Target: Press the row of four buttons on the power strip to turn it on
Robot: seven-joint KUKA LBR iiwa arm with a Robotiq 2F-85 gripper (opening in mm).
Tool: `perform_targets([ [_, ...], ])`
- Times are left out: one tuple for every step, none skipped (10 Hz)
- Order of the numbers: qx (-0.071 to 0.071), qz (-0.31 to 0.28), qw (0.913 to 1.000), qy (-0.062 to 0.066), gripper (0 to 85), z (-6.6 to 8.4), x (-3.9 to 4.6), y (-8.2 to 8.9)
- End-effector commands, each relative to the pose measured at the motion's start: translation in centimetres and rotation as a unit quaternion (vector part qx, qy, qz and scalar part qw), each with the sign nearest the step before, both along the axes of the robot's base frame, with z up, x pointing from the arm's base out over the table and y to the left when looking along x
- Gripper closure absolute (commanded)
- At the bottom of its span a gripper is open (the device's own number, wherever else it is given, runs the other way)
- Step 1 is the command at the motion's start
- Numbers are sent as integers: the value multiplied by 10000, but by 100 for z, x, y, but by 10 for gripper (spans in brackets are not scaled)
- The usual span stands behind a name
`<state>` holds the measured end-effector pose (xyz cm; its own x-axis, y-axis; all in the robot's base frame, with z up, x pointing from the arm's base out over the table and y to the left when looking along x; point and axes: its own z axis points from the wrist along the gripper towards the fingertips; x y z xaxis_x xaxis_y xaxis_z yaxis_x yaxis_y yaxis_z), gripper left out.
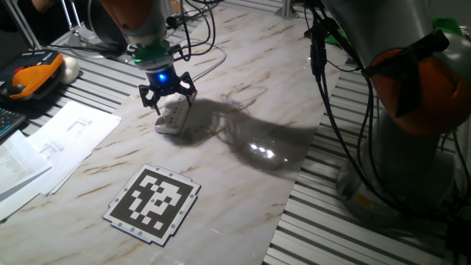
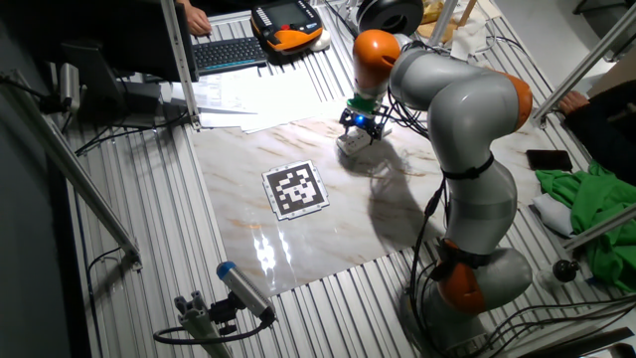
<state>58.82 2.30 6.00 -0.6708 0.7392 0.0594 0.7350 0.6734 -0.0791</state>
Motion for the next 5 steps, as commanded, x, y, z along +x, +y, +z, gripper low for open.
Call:
perform_targets([
  [-8, -7, 10000, -12, 0, -23, -10, -2],
  [-8, -6, 10000, -51, 0, -57, -27, -8],
  [-29, 17, 10000, -73, 0, -92, -46, -10],
  [-30, 10, 9999, -104, 0, -115, -60, 0],
  [-76, 10, 9999, -120, 0, -129, -63, 15],
])
